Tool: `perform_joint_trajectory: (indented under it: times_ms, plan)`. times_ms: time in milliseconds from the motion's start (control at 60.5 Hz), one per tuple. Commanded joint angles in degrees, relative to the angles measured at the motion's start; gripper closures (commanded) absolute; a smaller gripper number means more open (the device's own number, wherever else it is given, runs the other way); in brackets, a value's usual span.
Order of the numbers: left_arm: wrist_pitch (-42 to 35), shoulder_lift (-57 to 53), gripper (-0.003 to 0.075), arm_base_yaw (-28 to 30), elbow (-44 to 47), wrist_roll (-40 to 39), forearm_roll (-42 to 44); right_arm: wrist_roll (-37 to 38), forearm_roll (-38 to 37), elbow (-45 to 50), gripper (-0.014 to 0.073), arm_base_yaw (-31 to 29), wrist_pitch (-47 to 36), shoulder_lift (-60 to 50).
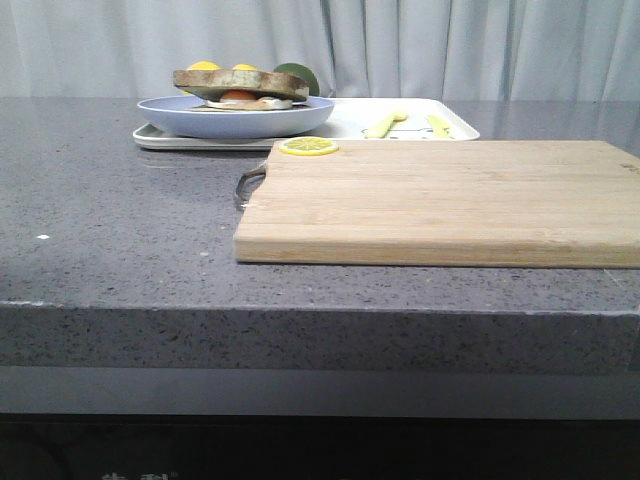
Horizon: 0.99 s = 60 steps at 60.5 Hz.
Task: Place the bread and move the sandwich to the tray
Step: 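Release the plate and raise the left gripper away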
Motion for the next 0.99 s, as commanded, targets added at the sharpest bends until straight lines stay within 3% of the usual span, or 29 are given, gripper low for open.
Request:
perform_joint_trajectory:
  times_ms: [0, 463, 579, 661, 860, 976]
  plan:
    - [-2.9, -1.6, 0.0331, -0.4, -1.3, 0.1, -0.7, -0.2, -0.1, -1.4, 0.0211, 0.0, -4.2, 0.0]
    - [-2.3, -1.7, 0.0333, -0.4, -1.3, 0.1, -0.7, -0.2, -0.3, -1.4, 0.0211, 0.0, -4.2, 0.0]
    - [-2.3, -1.5, 0.0398, -0.4, -1.3, 0.1, -0.7, -0.2, -0.6, -1.4, 0.0223, 0.0, -4.1, 0.0]
    - [-2.3, -1.5, 0.0495, -0.4, -1.3, 0.1, -0.7, -0.2, -0.8, -1.4, 0.0300, 0.0, -3.6, 0.0]
    - [-2.1, -1.5, 0.0738, -0.4, -1.3, 0.1, -0.7, -0.2, -0.8, -1.4, 0.0662, 0.0, -3.3, 0.0]
    - [-2.1, -1.5, 0.0738, -0.4, -1.3, -0.2, -0.9, -0.2, -0.8, -1.4, 0.0662, 0.0, -3.3, 0.0]
